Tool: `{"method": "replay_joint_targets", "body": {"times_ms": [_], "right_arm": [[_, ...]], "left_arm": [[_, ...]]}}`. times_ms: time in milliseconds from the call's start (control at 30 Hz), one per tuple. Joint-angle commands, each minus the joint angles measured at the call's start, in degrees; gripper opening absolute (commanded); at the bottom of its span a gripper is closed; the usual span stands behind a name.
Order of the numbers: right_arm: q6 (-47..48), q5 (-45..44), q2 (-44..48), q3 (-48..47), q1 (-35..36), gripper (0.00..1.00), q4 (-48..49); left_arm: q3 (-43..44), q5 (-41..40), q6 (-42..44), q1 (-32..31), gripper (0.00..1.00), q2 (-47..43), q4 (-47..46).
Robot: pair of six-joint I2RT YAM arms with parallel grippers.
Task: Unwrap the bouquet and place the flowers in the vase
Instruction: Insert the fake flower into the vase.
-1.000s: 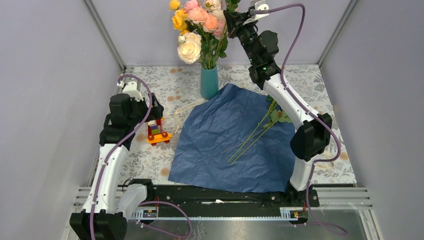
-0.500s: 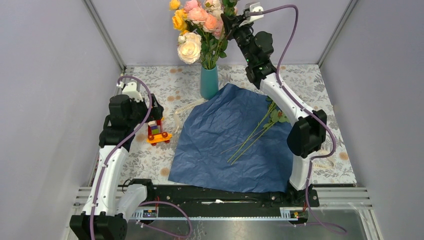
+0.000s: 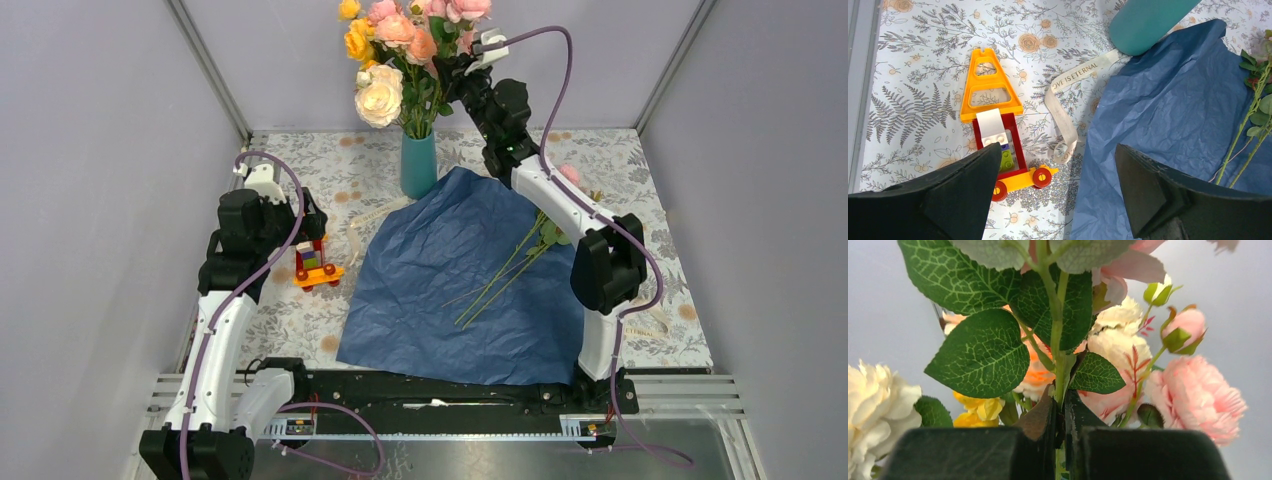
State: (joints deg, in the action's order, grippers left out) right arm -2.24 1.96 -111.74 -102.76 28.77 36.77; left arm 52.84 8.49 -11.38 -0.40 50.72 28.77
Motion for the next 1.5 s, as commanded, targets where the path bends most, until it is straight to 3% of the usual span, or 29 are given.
{"method": "replay_joint_targets", "body": {"times_ms": [0,733,1133,1467], "right_arm": [[0.49,-1.39,0.87,1.07,1.14,0.0,4.26],[-0.71,-4.6,2.92,10.12,2.8,0.0,8.43],[0.58,-5.5,3.04,5.46,3.17,0.0,10.11],[0.81,-6.68,2.06,10.64,4.32,0.0,12.08]], "left_arm": [[-0.36,0.03,0.83,0.32,0.91,-0.45,-2.82],[-0.54,1.05,0.74,0.32,0.91,-0.66,-2.93],[-0.72,1.42,0.65,0.32,0.91,-0.71,-2.93],[-0.8,1.7,0.57,0.35,0.91,-0.62,-3.02]]}}
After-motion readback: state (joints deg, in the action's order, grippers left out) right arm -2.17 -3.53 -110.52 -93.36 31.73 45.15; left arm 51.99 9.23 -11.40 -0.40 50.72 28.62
